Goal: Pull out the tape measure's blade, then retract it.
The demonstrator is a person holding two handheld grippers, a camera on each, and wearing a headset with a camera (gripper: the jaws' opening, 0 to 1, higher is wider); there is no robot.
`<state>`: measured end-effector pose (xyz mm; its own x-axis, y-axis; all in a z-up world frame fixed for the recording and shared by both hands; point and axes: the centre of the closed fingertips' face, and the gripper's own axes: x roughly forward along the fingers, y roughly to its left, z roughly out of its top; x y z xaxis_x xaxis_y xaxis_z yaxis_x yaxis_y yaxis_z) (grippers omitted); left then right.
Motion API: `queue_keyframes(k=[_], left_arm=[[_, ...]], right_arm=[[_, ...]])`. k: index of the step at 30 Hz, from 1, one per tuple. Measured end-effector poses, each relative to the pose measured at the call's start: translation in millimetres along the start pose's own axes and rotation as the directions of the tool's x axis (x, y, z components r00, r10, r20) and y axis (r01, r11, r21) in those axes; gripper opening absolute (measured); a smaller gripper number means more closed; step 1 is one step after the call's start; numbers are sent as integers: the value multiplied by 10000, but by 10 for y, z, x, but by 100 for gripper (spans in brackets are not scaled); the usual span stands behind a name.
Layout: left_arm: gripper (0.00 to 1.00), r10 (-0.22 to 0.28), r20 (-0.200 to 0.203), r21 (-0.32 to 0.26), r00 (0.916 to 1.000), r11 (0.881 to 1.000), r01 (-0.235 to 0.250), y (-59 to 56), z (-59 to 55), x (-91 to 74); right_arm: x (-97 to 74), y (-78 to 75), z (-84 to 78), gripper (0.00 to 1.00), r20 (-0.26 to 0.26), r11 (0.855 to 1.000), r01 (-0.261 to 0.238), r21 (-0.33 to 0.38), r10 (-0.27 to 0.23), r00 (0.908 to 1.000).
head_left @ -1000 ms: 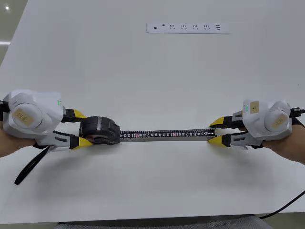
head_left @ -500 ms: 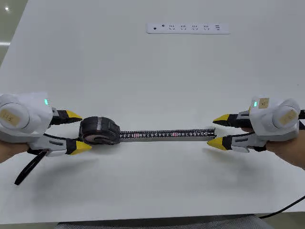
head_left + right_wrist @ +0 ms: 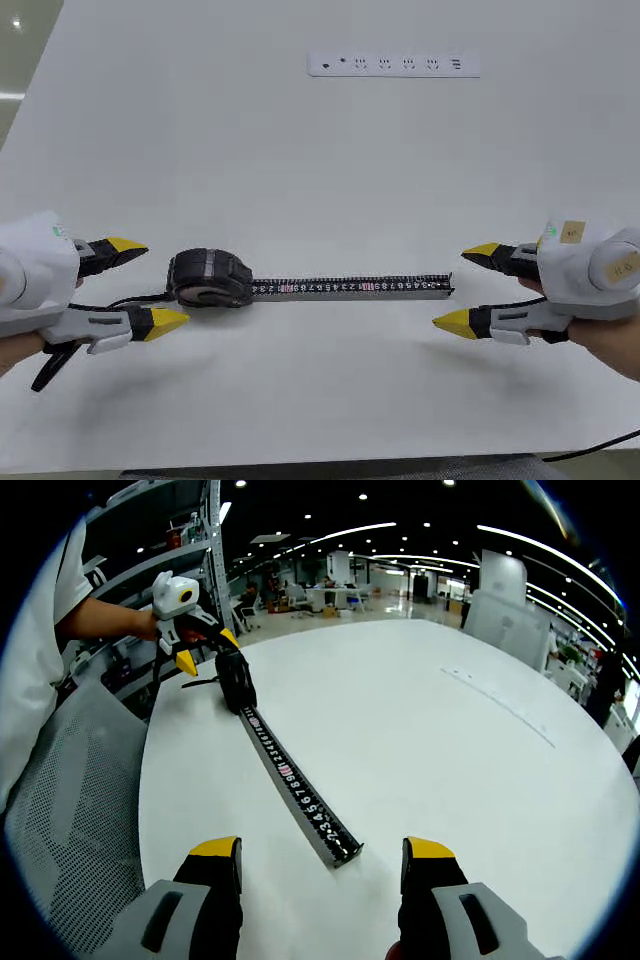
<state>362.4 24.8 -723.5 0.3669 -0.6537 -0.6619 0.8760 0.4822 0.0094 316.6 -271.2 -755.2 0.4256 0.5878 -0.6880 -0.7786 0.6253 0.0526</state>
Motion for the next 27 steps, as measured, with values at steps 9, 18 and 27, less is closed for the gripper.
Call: queue_keyframes(k=[9, 18, 27], left_arm=[[68, 613, 162, -852, 9980, 9946, -597, -22, -104, -96], [75, 1032, 441, -1685, 9937, 9812, -945, -97, -196, -154], [78, 1652, 413, -1856, 9854, 9704, -1549, -140, -312, -280]], right_arm=[[-109, 43, -42, 75, -15, 9984, 488, 283, -487, 9988], [-218, 103, -97, 80, -8, 9957, 785, 500, -785, 9969], [-295, 189, -175, 82, -27, 9933, 962, 635, -962, 9954]])
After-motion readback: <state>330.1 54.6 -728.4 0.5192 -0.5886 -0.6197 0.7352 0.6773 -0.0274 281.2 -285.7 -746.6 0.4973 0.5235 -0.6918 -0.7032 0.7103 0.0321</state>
